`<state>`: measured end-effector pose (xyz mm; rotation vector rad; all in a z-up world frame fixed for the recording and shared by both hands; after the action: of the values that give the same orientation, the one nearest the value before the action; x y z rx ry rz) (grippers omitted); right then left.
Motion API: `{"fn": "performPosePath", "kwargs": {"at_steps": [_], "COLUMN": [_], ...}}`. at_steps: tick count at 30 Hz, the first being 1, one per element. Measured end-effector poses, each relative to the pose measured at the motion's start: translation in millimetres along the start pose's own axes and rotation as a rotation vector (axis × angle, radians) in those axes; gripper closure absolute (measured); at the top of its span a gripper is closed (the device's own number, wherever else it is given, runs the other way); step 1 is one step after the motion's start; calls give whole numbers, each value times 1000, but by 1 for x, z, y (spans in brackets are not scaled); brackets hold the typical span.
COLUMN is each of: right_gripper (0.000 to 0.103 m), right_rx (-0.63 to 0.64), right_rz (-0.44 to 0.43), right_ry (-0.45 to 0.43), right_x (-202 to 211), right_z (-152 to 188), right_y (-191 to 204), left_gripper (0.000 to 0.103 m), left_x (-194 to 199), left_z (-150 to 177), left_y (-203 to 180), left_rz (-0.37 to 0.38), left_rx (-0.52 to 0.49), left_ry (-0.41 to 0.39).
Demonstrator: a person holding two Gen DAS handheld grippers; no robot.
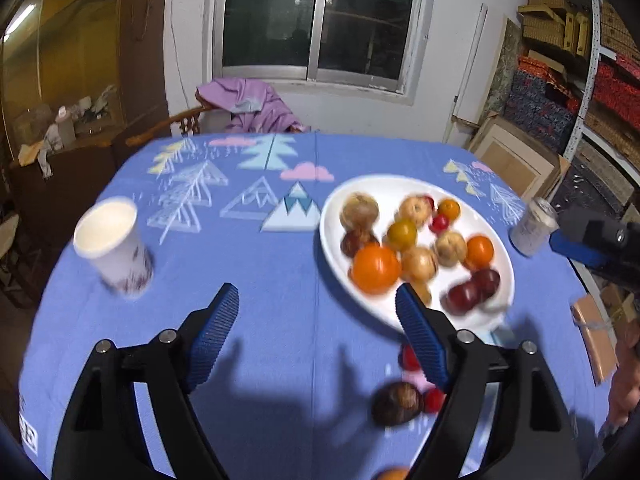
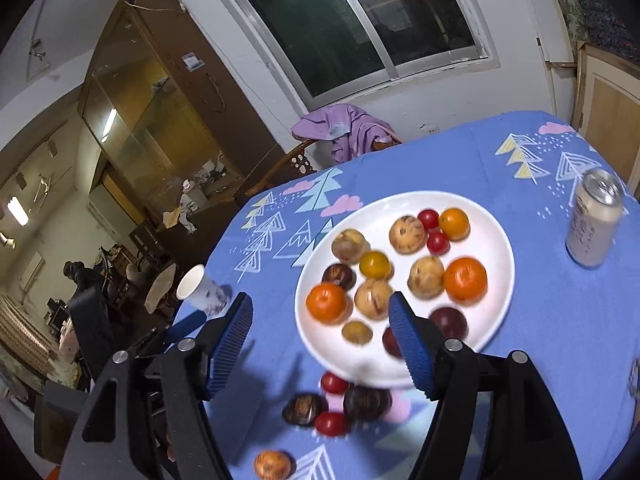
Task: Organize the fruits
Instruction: 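Withdraw both tools from the plate toward the dark mangosteen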
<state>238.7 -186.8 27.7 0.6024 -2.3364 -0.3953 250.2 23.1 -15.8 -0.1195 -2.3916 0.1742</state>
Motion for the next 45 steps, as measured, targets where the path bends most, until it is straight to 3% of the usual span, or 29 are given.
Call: {"fn": "performPosePath", "kwargs": {"at_steps": [7, 13, 27, 32, 37, 41, 45], "right_gripper": [26, 26, 24, 23, 23, 23, 23], "right_rx": [-124, -277, -293, -302, -290, -268, -262], "right_rz": [37, -9, -46, -45, -42, -29, -23], "right_ry": [27, 60, 56, 64, 64, 68, 77], "right_x": [23, 21, 24, 22, 24, 22, 19], "right_z": [68, 81, 79, 81, 81, 83, 84], "right_y": [-41, -69, -65, -68, -67, -66, -64], "left_gripper": [24, 24, 22, 14, 14, 14, 14], "left_x": [8, -5, -33, -46, -41, -38, -39], "left_z": [66, 82, 80, 88, 83, 81, 81], "left_y": [2, -20, -47, -50, -20, 5, 3], "left_rz": [3, -22, -1, -53, -146, -126, -131], "left_rx": [-37, -159, -228, -283, -248, -153, -171], "left_ry": [77, 85, 118, 146, 121, 128, 118]}}
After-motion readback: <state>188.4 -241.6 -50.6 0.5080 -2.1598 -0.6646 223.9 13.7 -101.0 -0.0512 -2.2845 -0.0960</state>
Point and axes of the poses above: each gripper's, at about its wrist camera, not at the fingertips, and x roughly against the way its jaws point, y to its left, z to its underside, the point moved 7 cm from there along -x, roughly the way its jaws point, and after that the axes turned 4 degrees about x, right-handed, at the moved point
